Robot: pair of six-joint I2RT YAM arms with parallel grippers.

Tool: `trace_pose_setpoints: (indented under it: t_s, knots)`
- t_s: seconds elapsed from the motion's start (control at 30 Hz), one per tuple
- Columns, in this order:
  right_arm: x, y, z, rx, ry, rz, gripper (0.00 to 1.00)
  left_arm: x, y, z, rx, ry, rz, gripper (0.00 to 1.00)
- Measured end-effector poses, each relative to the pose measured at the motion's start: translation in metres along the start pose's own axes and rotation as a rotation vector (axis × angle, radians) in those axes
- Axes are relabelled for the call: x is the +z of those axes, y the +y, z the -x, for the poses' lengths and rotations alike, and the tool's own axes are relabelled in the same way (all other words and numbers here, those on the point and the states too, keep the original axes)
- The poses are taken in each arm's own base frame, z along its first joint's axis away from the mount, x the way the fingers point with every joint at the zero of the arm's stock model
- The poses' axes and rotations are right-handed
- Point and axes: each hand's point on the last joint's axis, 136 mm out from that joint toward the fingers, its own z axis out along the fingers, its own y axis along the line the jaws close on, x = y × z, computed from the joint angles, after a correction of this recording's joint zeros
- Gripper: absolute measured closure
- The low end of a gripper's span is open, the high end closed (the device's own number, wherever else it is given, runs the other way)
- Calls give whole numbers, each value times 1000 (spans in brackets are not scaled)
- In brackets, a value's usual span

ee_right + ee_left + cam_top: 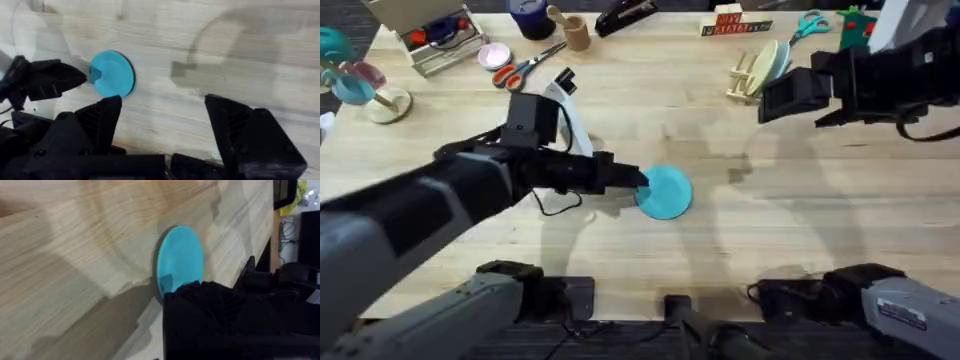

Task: Pick up the plates from the table one by one and place each into a slot on the dish rack.

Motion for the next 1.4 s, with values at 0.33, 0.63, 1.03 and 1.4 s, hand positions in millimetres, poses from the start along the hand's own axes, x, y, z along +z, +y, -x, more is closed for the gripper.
trace_pose_setpoints:
  t_s: [0.33, 0.63, 1.03, 1.4]
  knots:
    - [0, 0, 0, 0, 0, 0, 5, 14, 14, -6, -59, 51, -26, 960]
    - [0, 0, 0, 0, 0, 0, 5, 25, 24, -11, -94, 86, -58, 960]
    - [0, 0, 0, 0, 0, 0, 5, 27, 26, -14, -152, 98, -60, 960]
    - [10, 3, -7, 5, 28, 31, 5, 27, 26, -14, -156, 99, -59, 960]
